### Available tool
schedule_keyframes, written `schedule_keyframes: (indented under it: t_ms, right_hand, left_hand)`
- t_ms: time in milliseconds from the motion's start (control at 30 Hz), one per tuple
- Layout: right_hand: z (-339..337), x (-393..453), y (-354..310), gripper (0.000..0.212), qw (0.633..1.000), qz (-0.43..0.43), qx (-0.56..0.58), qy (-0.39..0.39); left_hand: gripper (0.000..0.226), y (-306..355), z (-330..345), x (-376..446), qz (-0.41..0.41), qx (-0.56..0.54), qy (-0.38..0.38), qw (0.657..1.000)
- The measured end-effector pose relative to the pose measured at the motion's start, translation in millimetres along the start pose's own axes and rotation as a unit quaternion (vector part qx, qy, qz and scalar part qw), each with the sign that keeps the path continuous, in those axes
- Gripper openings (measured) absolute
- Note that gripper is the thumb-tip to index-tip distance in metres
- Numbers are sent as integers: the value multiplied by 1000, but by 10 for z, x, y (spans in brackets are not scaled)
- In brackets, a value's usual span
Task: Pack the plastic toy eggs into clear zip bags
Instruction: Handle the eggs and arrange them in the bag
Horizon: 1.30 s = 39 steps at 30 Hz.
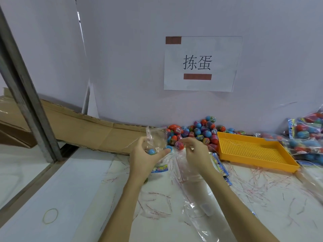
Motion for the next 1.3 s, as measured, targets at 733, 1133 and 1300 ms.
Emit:
schedule_keyframes:
  t_ms: [733, 1133, 1300]
  right_hand:
    - [-341, -180, -117, 23, 957, 19, 248, 151]
    - [-309, -290, -116, 20, 981, -71, 124, 134]
    - [-289, -300, -106, 23, 987, -94, 110, 74]
  left_hand:
    - [31, -42, 84, -108, 29, 75, -139, 987]
    - [46, -35, 129, -118, 102, 133, -174, 970]
    - [48, -31, 134, -103, 136, 116, -158, 971]
Point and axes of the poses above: each hand's wrist, its own x-axis towards the middle knuckle, its own z-axis out of the palm, y = z × x, the point moved 1 cm from there along x, towards the middle knuckle, and after that the axes turned 15 degrees about -x, right-handed, at the moved point
